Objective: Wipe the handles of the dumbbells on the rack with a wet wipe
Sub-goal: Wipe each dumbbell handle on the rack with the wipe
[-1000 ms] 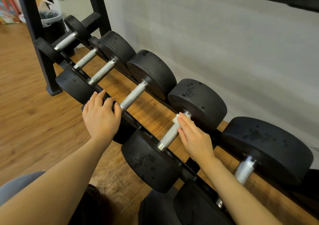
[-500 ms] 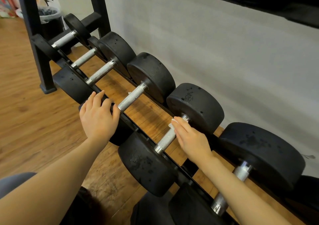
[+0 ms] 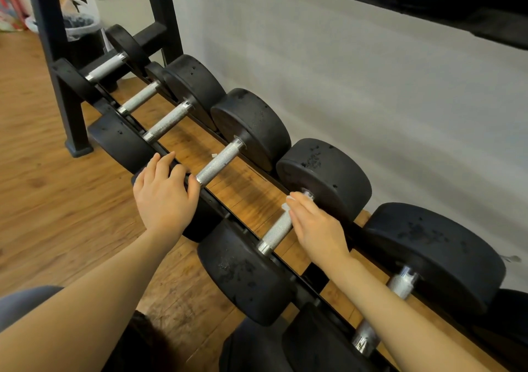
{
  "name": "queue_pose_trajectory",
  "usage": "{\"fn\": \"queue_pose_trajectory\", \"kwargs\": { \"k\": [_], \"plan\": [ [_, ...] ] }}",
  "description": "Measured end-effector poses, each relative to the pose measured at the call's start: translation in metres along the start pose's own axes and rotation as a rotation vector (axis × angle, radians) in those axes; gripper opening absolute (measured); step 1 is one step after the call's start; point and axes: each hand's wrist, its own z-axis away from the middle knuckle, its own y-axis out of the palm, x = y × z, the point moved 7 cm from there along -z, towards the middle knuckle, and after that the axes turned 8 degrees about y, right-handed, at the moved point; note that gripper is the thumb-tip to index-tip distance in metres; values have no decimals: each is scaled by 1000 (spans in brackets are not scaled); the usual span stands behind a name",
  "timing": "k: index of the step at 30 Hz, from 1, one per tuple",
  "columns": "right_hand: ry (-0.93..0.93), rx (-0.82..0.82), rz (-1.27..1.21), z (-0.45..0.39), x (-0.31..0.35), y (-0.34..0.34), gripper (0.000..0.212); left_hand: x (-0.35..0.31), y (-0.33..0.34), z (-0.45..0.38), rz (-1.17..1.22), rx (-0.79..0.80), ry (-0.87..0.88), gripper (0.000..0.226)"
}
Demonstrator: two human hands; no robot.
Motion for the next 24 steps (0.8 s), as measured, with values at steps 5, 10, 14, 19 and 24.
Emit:
{"fn": "queue_pose_trajectory", "kwargs": {
  "k": [5,10,14,19,24],
  "plan": [
    [56,-20,87,-5,-9,-4,40,-1,-1,-1,1,8,9,29],
    [-30,14,43,2,4,1,40,0,0,-1,-4,15,0,25],
    [21,-46,61,-2,-12,-9,41,-1,0,0,7,12,0,32],
    [-64,-49,44,15,6,-2,49,-1,-1,0,5,16,-2,28],
    [55,-161,-41,8,-12,-10,44,-1,0,0,-6,24,-2,25]
  ]
}}
